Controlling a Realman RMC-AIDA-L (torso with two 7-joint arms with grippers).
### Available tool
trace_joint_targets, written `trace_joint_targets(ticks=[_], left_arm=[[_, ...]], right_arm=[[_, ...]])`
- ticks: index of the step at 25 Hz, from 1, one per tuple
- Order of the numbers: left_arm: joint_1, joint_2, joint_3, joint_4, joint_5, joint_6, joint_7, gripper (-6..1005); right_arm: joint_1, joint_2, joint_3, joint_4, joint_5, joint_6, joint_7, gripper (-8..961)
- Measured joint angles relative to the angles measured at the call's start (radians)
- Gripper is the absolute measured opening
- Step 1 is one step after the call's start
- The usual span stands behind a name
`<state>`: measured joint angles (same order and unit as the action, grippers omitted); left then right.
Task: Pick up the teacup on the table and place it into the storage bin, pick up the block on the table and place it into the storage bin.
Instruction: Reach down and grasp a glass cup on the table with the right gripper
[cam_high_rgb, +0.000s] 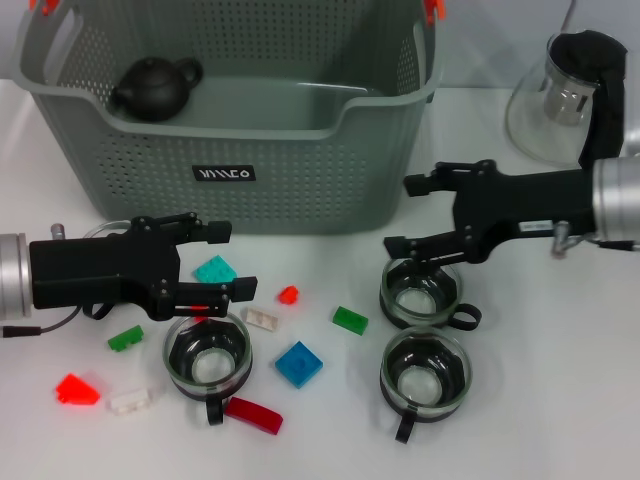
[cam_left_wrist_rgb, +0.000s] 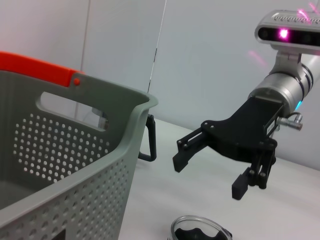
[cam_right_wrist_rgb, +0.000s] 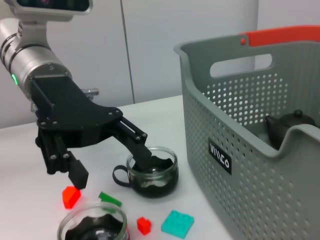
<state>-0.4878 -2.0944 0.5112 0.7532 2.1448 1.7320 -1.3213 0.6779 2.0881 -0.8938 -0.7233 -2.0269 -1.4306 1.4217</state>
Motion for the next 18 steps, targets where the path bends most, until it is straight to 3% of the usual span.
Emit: trace_joint_targets(ticks=[11, 18], left_arm=[[0.002, -0.003, -0.002, -0.002, -0.004, 0.008, 0.001, 860], [0.003, -0.007, 0.002, -0.004, -0.008, 0.009, 0.002, 860]], right_arm=[[-0.011, -0.006, 0.002, -0.242, -0.226, -0.135, 0.324, 941], [0.01, -0.005, 0.002, -0.298, -0.338, -0.177, 0.483, 942]])
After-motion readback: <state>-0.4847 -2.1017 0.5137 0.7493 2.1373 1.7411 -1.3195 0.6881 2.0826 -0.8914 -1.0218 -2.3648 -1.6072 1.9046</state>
